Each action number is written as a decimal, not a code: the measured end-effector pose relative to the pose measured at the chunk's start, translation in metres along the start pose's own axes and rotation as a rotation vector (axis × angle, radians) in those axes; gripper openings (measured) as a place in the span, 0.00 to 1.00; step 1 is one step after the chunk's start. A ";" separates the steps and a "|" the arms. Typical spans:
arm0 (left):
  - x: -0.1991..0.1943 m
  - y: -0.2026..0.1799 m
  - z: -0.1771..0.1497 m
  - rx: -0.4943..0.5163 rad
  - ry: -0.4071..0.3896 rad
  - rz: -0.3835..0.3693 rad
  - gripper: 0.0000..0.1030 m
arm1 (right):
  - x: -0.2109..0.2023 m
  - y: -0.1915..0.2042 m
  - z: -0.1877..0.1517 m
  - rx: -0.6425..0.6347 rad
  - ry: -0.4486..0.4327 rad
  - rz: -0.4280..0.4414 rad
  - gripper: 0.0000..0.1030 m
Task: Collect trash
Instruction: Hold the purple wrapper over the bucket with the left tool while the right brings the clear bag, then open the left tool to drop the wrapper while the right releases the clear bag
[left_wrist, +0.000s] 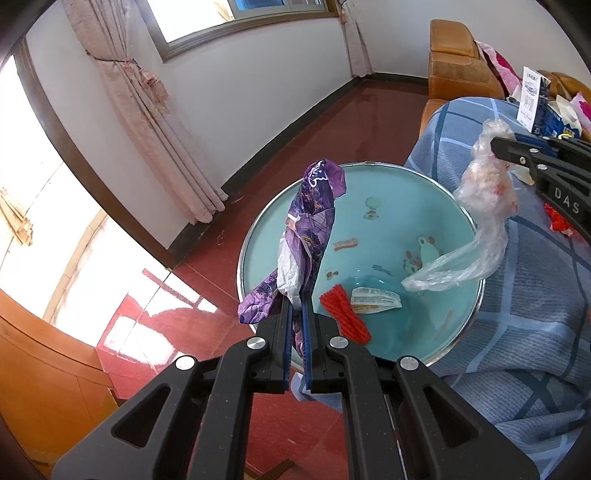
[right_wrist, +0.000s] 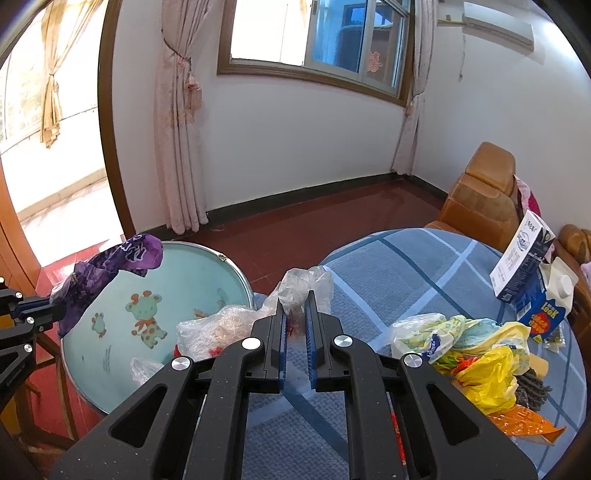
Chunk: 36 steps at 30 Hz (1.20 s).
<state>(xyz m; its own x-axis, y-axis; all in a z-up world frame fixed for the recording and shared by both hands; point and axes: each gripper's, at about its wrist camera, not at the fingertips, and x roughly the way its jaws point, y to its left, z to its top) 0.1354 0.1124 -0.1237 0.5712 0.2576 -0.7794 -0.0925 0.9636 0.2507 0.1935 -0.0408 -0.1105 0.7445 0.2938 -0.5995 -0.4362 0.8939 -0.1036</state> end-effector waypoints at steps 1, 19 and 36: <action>0.000 0.001 0.000 0.000 0.000 -0.002 0.05 | 0.000 0.001 0.000 -0.002 0.000 0.002 0.09; -0.004 -0.004 0.000 0.009 -0.026 -0.012 0.51 | 0.006 0.015 -0.007 -0.036 0.010 0.085 0.42; -0.007 -0.008 -0.001 0.010 -0.033 -0.016 0.60 | 0.001 0.014 -0.008 -0.030 0.006 0.075 0.45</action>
<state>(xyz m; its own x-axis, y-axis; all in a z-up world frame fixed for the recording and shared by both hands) 0.1313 0.1035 -0.1208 0.5989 0.2398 -0.7641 -0.0756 0.9668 0.2442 0.1843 -0.0306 -0.1191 0.7063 0.3571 -0.6113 -0.5055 0.8589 -0.0824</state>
